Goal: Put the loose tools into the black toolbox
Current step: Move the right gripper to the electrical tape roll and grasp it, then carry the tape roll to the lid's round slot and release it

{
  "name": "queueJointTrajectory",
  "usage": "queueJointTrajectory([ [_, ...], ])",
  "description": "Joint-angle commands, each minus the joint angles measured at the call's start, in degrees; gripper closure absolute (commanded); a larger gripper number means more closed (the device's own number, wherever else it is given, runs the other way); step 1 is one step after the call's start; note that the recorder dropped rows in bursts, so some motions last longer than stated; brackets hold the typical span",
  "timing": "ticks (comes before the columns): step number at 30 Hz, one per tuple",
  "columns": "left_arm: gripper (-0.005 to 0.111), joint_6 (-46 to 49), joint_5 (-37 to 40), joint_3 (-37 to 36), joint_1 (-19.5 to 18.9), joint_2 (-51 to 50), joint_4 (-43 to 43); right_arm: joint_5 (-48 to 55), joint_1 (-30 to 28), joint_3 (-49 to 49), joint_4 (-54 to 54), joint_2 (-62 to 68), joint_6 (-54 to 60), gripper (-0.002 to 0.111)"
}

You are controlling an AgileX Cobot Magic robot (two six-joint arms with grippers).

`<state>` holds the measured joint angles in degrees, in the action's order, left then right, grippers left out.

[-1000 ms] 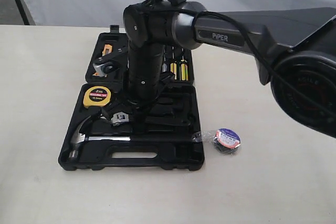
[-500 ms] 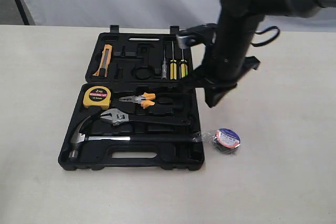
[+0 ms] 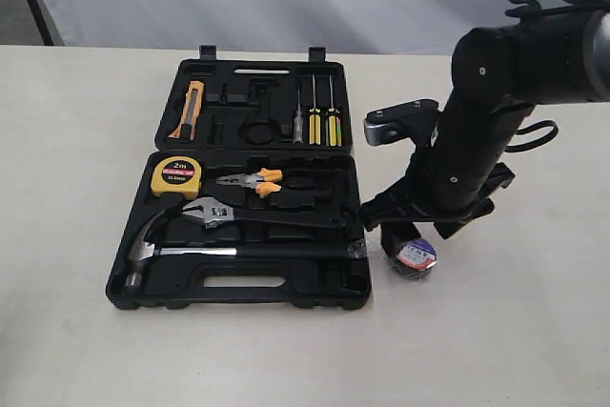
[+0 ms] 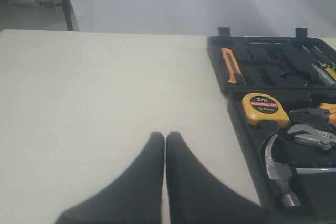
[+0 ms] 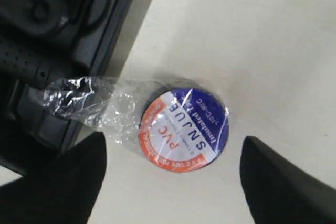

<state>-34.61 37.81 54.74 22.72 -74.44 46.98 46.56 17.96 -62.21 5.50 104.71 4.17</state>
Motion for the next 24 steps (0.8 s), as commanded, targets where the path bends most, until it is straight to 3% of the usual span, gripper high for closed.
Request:
queueJointTrajectory([
  [1, 0.105, -0.59, -0.97, -0.53, -0.19, 0.46, -0.78, -3.67, -0.33, 0.97, 0.26, -0.32, -1.21, 0.041],
  [11, 0.105, -0.59, -0.97, -0.53, -0.19, 0.46, -0.78, -4.43, -0.33, 1.20, -0.08, 6.18, -1.94, 0.042],
  [12, 0.105, -0.59, -0.97, -0.53, -0.19, 0.46, -0.78, -4.43, -0.33, 1.20, -0.08, 6.18, -1.94, 0.046],
  [15, 0.105, -0.59, -0.97, -0.53, -0.19, 0.46, -0.78, -2.08, -0.33, -0.11, -0.43, 5.79, -1.81, 0.088],
  [16, 0.105, -0.59, -0.97, -0.53, -0.19, 0.46, -0.78, 0.18, -0.33, -1.77, -1.33, 5.00, -1.81, 0.109],
  [19, 0.105, -0.59, -0.97, -0.53, -0.19, 0.46, -0.78, 5.19, -0.33, -6.71, -2.96, 3.27, -1.97, 0.108],
  [24, 0.105, -0.59, -0.97, -0.53, -0.19, 0.46, -0.78, 13.41, 1.01, -28.03, 1.55, 7.11, -2.34, 0.108],
])
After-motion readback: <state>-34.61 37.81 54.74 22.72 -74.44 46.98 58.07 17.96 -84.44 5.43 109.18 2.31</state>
